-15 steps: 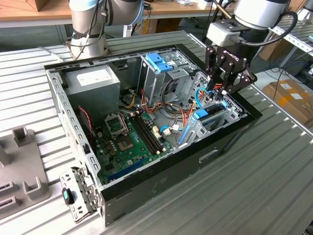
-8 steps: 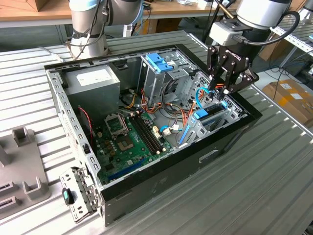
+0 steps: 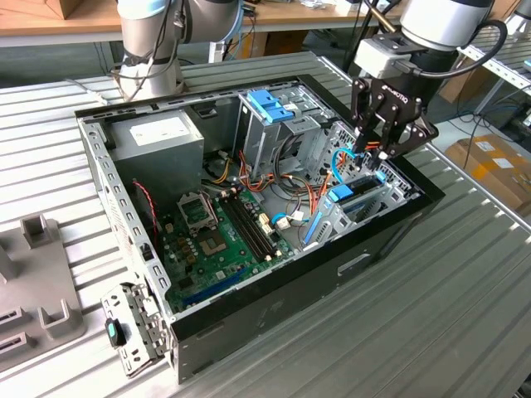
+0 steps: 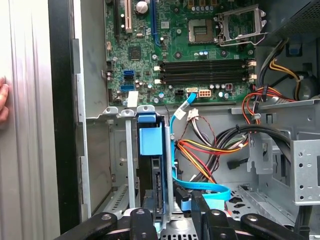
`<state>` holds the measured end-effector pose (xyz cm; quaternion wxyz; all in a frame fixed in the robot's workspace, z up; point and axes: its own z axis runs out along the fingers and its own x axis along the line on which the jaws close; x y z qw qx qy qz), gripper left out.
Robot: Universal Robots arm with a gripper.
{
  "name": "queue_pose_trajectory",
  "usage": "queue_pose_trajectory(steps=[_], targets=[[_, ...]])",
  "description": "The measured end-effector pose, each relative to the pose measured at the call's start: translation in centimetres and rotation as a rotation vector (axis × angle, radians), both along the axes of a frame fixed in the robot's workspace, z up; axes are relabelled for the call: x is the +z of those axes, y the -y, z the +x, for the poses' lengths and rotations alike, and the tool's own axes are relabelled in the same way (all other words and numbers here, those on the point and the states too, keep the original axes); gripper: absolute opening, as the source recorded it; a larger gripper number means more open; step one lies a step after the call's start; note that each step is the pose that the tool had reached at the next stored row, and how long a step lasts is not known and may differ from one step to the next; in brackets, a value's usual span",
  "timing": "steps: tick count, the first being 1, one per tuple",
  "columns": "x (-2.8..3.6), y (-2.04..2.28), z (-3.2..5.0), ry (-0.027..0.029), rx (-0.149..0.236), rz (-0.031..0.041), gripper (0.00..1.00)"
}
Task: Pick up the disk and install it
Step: 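Insert the first disk wire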
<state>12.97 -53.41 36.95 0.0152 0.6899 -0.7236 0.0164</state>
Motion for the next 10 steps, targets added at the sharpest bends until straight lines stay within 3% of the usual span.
queue_pose_trajectory(steps=[10], targets=[[-0.92,-0.12,0.00,0.0000,0.004,-0.0001,0.42]])
